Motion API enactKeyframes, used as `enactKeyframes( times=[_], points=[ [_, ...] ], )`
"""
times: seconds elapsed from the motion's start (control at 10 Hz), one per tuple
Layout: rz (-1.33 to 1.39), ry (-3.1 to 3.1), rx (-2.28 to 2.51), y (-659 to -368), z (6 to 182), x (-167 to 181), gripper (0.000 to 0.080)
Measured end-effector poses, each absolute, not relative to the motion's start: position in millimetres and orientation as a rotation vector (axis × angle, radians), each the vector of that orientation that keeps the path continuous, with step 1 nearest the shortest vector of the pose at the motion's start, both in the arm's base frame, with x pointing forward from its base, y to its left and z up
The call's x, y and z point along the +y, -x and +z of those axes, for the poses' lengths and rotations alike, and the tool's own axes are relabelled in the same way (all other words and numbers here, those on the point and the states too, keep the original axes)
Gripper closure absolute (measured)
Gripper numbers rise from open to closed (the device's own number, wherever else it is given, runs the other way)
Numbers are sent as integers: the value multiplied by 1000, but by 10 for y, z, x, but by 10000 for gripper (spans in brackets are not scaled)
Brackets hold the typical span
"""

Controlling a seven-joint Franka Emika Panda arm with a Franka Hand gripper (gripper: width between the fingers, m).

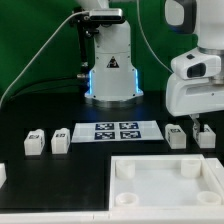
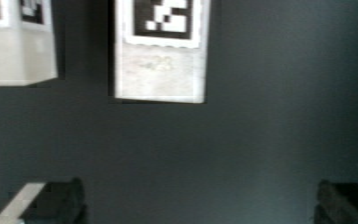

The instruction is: Assemble one leg

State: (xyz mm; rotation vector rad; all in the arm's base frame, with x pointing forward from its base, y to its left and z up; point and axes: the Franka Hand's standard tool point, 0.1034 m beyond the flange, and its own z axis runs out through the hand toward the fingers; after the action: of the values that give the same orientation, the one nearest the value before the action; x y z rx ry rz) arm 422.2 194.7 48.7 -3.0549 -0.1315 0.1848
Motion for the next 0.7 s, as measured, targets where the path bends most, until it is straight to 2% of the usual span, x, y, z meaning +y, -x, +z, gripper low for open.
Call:
enactKeyframes(
  times=[0.4, 0.7],
  points=[
    [770, 3036, -124, -4029, 474, 1879, 150],
    [1213, 2929, -141, -4008, 507, 1879, 150]
  ],
)
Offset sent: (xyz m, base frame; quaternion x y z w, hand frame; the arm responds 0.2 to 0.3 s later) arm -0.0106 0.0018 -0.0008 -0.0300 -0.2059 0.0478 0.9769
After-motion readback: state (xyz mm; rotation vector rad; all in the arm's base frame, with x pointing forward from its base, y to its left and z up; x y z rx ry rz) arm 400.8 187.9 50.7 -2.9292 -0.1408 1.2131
